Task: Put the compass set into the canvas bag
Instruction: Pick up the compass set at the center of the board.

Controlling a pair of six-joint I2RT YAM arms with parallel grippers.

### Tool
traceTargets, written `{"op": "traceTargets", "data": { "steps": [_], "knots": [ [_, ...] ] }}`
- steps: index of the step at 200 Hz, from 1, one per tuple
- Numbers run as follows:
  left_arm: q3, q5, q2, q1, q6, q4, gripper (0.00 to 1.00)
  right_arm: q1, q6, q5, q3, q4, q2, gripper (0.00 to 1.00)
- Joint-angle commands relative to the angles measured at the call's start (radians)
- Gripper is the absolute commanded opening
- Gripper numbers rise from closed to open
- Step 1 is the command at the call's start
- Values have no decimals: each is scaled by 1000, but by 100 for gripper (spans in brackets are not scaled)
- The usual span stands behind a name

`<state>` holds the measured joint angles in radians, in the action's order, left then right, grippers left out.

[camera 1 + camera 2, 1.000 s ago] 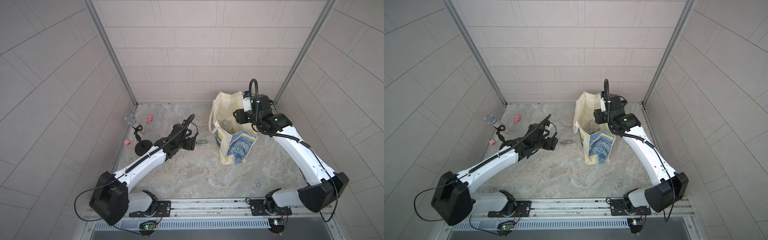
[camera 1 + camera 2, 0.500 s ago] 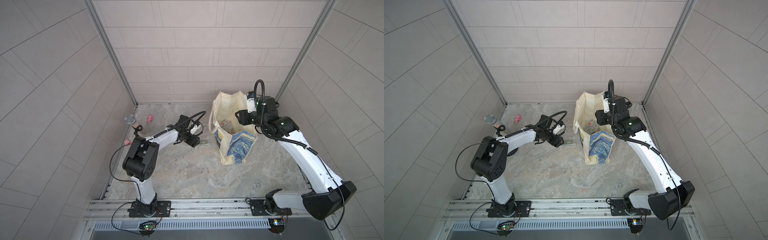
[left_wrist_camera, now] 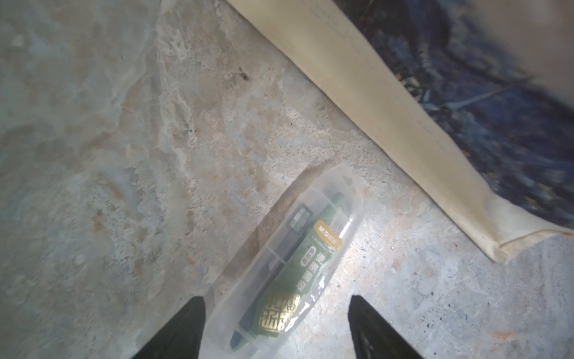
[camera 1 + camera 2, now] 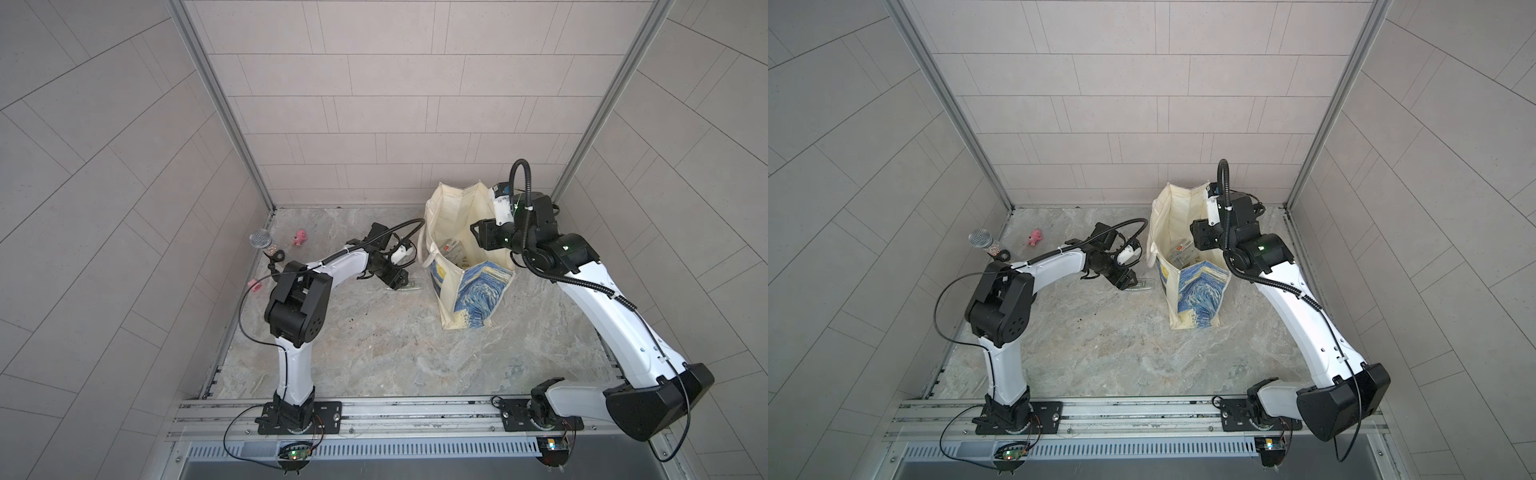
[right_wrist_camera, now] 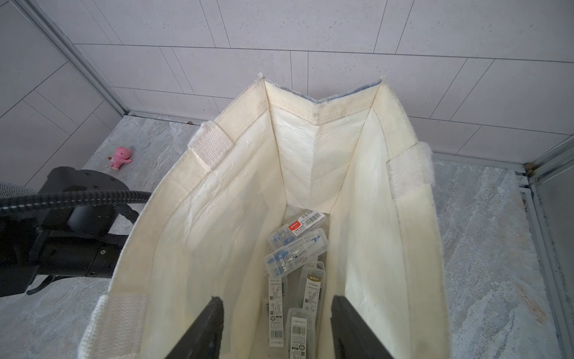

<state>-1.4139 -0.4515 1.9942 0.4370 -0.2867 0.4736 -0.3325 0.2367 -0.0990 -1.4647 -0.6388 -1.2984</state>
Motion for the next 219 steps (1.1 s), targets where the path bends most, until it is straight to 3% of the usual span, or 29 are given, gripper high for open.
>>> {"op": "traceTargets", "data": {
  "steps": [1,38,102,166,219],
  "knots": [
    [-92,-4,48,6,-33,141,77,6,-5,0,6,15,10,57],
    [-180,-7,121,13,-70,260,77,13,-10,5,9,14,23,57],
    [-185,34,146,22,-53,340,75,15,-4,-5,14,25,18,57],
    [-66,134,90,47,45,296,72,22,-1,-14,21,33,19,57],
    [119,159,-39,74,191,115,70,29,7,-36,27,45,21,57]
  ]
}}
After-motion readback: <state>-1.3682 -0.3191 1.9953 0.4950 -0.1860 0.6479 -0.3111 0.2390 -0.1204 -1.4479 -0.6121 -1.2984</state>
